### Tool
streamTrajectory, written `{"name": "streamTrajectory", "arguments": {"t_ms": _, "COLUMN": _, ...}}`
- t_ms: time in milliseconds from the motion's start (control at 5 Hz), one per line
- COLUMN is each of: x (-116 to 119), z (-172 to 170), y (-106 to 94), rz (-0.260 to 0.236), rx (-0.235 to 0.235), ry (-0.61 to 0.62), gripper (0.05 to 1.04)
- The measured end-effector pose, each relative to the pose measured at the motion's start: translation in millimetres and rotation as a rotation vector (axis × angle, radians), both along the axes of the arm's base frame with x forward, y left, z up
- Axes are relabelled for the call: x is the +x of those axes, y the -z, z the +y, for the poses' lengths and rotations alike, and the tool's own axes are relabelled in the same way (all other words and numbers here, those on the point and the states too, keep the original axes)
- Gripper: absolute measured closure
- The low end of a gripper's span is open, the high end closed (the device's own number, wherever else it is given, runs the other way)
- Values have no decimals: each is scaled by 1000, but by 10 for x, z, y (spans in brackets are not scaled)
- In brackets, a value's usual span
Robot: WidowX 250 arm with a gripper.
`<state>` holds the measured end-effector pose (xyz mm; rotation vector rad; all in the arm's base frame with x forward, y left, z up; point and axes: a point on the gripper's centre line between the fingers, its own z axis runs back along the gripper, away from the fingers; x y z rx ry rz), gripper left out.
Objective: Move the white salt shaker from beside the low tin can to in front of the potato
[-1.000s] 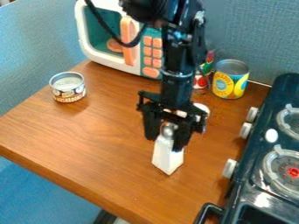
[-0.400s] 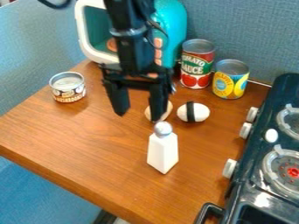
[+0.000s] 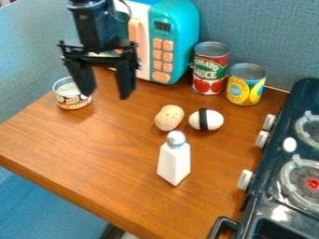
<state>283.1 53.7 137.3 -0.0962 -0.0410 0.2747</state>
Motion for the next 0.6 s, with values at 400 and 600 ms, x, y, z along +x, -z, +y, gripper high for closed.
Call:
{"name": "streamTrajectory", "arguments": {"t_ms": 400, "x": 141, "z": 948, "y": 223, "rz": 63, "rx": 162, "ry": -38, "gripper": 79}}
{"name": "streamTrajectory", "arguments": {"t_ms": 600, "x": 262, "z": 1178, "y": 301, "rz": 55, "rx": 119, "ry": -35, "gripper": 79}}
